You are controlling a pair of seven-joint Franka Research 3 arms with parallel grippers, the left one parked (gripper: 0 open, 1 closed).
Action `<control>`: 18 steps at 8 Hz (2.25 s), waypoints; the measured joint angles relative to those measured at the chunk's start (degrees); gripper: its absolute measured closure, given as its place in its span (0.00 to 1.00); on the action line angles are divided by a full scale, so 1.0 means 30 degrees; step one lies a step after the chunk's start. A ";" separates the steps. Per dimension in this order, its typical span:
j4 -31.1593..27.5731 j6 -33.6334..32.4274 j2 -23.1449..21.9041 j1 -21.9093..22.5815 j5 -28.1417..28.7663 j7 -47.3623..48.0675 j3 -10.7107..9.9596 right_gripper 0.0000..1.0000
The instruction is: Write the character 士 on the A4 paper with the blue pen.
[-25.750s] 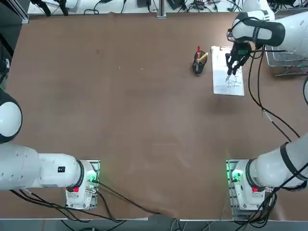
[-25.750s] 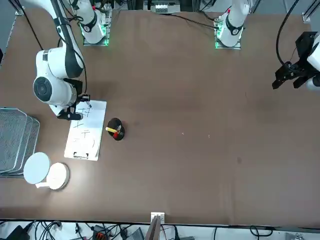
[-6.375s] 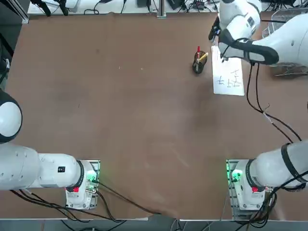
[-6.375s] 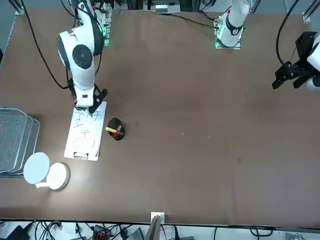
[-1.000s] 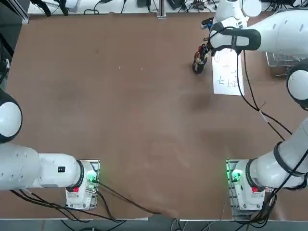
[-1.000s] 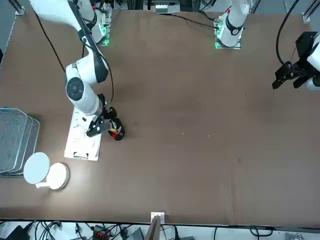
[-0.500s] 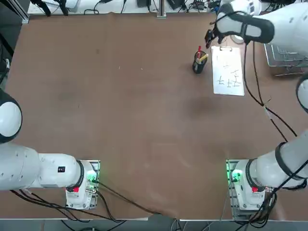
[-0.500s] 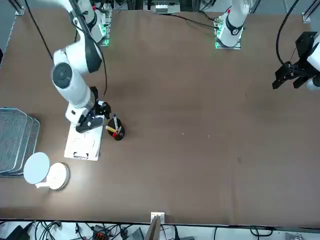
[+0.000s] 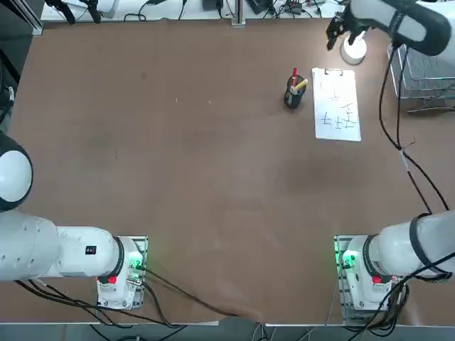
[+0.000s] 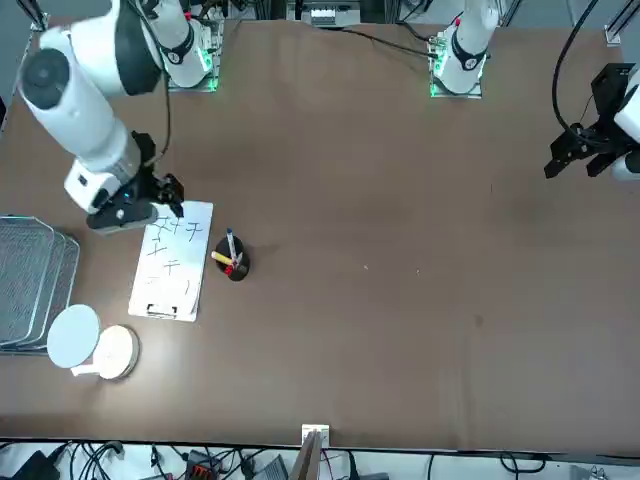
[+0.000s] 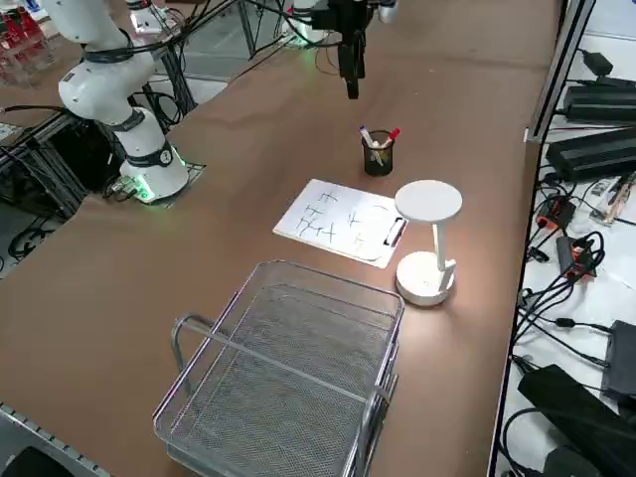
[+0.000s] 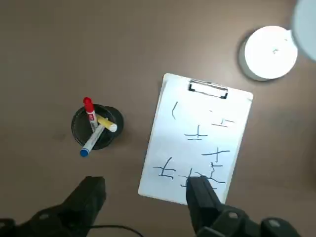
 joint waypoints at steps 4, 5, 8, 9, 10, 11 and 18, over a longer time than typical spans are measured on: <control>0.1350 -0.3365 -0.1635 -0.0101 0.0884 -0.0156 -0.2579 0.00; 0.2512 -0.4823 -0.1727 -0.0103 0.0960 -0.0537 -0.3346 0.00; 0.5031 -0.7408 -0.1714 -0.0098 0.1068 -0.0824 -0.4273 0.00; 0.5632 -0.8161 -0.1648 -0.0060 0.1063 -0.0823 -0.4269 0.00; 0.6262 -0.8976 -0.1493 -0.0036 0.1063 -0.0800 -0.4268 0.00; 0.6672 -0.9368 -0.1342 -0.0030 0.1063 -0.0773 -0.4270 0.00; 0.6047 -0.8694 -0.1120 0.0038 0.1078 -0.0759 -0.4270 0.00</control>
